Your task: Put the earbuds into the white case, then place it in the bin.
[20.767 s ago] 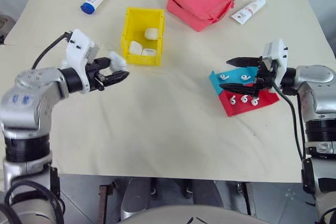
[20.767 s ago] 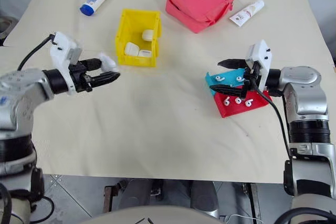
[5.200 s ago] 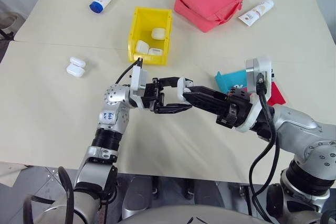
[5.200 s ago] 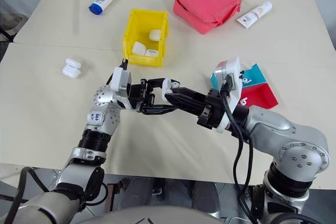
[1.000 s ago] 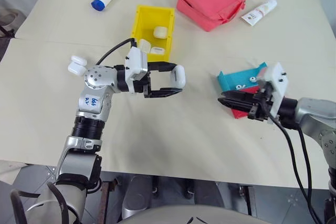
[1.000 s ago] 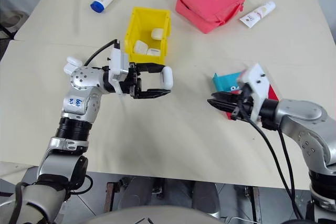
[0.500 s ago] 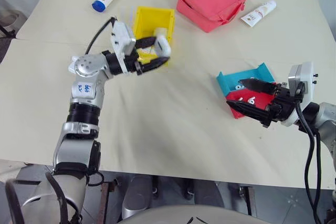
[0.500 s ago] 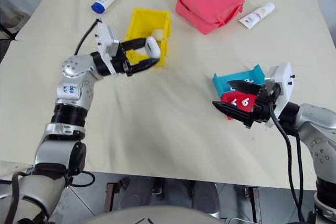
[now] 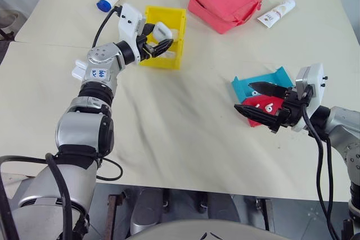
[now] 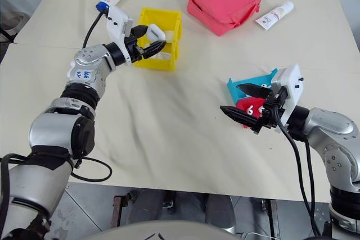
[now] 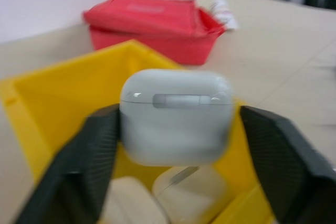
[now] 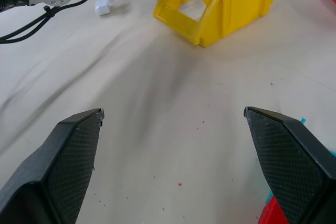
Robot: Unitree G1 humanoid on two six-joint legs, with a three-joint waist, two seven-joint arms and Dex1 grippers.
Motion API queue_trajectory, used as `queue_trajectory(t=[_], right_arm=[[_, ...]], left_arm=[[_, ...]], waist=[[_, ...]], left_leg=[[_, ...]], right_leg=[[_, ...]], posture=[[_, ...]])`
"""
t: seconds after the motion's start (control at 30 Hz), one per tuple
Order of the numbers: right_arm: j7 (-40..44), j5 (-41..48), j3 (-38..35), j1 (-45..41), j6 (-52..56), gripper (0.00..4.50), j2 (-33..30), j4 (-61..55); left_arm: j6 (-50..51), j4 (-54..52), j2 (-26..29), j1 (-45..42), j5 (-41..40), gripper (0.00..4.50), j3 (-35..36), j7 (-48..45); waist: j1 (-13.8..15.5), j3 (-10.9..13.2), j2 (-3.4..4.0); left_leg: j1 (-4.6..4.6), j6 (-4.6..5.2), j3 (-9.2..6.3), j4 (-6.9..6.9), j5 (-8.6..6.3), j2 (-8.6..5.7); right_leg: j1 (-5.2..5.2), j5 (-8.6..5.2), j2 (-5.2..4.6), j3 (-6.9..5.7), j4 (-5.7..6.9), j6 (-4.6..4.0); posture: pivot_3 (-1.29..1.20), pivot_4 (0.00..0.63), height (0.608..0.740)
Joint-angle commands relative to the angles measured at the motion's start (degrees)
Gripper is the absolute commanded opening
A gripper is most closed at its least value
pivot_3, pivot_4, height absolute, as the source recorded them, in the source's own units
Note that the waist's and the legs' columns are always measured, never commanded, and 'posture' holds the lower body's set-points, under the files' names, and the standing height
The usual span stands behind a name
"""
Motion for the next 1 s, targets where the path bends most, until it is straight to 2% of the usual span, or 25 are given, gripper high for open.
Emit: queue_trajectory(t=[0.03,0.1,0.23,0.37,0.5,0.6,0.73,0.87,1.0], right_arm=[[0.76,0.41,-1.86,-0.12,-0.73,4.5,-1.5,-1.41],[1.82,0.07,-1.75,-0.79,-1.38,4.5,-1.98,-0.53],[5.88,-1.11,-1.08,-1.99,-3.24,4.5,-3.39,2.34],[11.82,-5.36,1.09,-3.26,-7.5,4.5,-5.76,8.57],[19.64,-8.91,3.39,-5.84,-12.69,4.5,-7.99,16.83],[26.13,-12.96,5.65,-7.0,-18.4,4.5,-9.64,23.81],[30.42,-15.8,7.37,-10.22,-22.13,4.5,-9.85,31.23],[32.17,-17.8,9.21,-14.52,-23.38,4.5,-9.12,36.31],[32.69,-18.96,10.3,-16.73,-23.79,4.5,-8.08,37.89]], left_arm=[[-7.41,-4.67,1.52,-0.25,0.9,4.49,-0.18,-4.61],[-9.18,-9.79,2.12,2.14,-0.9,4.49,0.52,-9.57],[-0.1,-28.87,4.25,10.71,-8.75,4.49,2.71,-17.86],[11.9,-50.82,10.72,23.87,-15.58,4.49,4.3,-22.22],[21.17,-69.96,19.35,42.42,-20.34,4.49,9.81,-22.17],[21.87,-76.4,21.88,54.47,-22.32,4.49,15.83,-21.46],[23.44,-80.7,23.06,63.57,-24.45,4.49,20.82,-20.36],[24.73,-83.09,22.74,68.25,-25.99,4.49,24.3,-18.65],[25.26,-84.08,22.33,68.33,-27.24,4.49,24.78,-17.64]], waist=[[-0.01,0.0,0.0],[-0.04,0.0,0.0],[-0.22,-0.01,0.02],[-1.43,-0.01,0.02],[-2.02,-0.01,0.03],[-1.78,-0.02,0.06],[-0.95,-0.01,0.07],[-0.57,0.0,0.09],[-0.6,-0.01,0.1]], left_leg=[[0.0,0.0,0.0,0.0,0.0,0.01],[0.0,0.0,0.06,0.0,0.0,0.01],[0.0,-0.01,0.05,0.01,0.0,0.05],[0.02,-0.01,0.06,-0.01,0.01,0.13],[0.11,-0.05,0.03,-0.02,0.02,0.26],[0.21,-0.07,0.02,-0.01,0.02,0.31],[0.26,-0.06,-0.16,0.07,0.01,0.29],[0.26,-0.04,-0.16,0.08,-0.01,0.25],[0.27,-0.06,-0.15,0.07,-0.01,0.29]], right_leg=[[0.0,0.0,0.0,0.0,0.01,0.0],[-0.03,0.0,-0.01,0.01,0.01,0.0],[-0.03,0.0,0.0,0.03,0.02,0.0],[-0.04,0.0,0.03,0.05,0.03,0.0],[0.06,0.0,0.1,0.1,0.03,0.0],[0.15,0.0,0.1,0.12,-0.01,-0.01],[0.4,0.0,0.08,0.14,-0.17,-0.01],[0.49,0.0,0.03,0.15,-0.3,-0.01],[0.48,0.0,0.07,0.11,-0.29,-0.01]], posture=[[0.0,0.15,0.74],[0.0,0.15,0.74],[0.0,0.15,0.74],[0.0,0.15,0.74],[0.0,0.15,0.74],[0.0,0.15,0.74],[0.0,0.15,0.74],[0.0,0.15,0.74],[0.0,0.15,0.74]])
